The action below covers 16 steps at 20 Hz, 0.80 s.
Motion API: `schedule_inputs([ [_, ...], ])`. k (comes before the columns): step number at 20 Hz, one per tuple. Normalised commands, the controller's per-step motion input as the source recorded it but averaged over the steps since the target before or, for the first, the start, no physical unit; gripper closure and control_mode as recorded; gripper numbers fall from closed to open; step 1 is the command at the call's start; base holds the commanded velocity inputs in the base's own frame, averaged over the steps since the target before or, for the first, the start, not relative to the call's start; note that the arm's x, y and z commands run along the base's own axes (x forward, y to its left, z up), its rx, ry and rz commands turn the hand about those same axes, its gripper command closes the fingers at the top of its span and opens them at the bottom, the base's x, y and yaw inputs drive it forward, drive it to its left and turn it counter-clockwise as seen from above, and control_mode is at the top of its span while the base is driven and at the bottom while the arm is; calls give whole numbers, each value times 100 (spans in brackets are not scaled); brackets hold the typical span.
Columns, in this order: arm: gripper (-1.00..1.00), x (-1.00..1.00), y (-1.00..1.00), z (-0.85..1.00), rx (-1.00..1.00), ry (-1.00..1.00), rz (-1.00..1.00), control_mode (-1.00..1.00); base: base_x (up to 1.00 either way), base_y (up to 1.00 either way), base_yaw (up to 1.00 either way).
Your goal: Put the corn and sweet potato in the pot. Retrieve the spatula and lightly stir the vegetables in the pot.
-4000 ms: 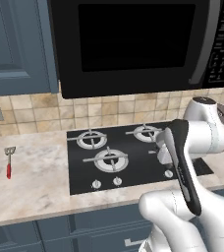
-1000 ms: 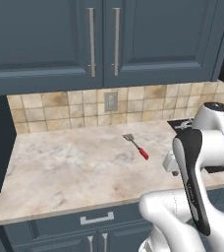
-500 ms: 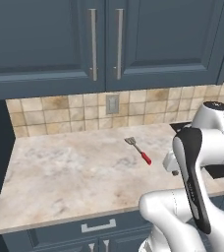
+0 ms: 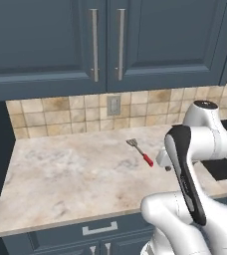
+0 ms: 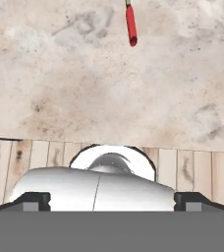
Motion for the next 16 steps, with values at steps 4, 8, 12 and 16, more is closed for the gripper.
schedule_inputs([
  [4, -100, 65, 11, -42, 0, 0, 0, -100, 0, 0, 0],
  [8, -100, 16, 0, -74, 0, -3, -1, -100, 0, 0, 0],
  [12, -100, 30, 0, -55, 0, -1, -1, -100, 0, 0, 0],
  [16, -100, 63, 0, -25, 0, 0, 0, -100, 0, 0, 0],
])
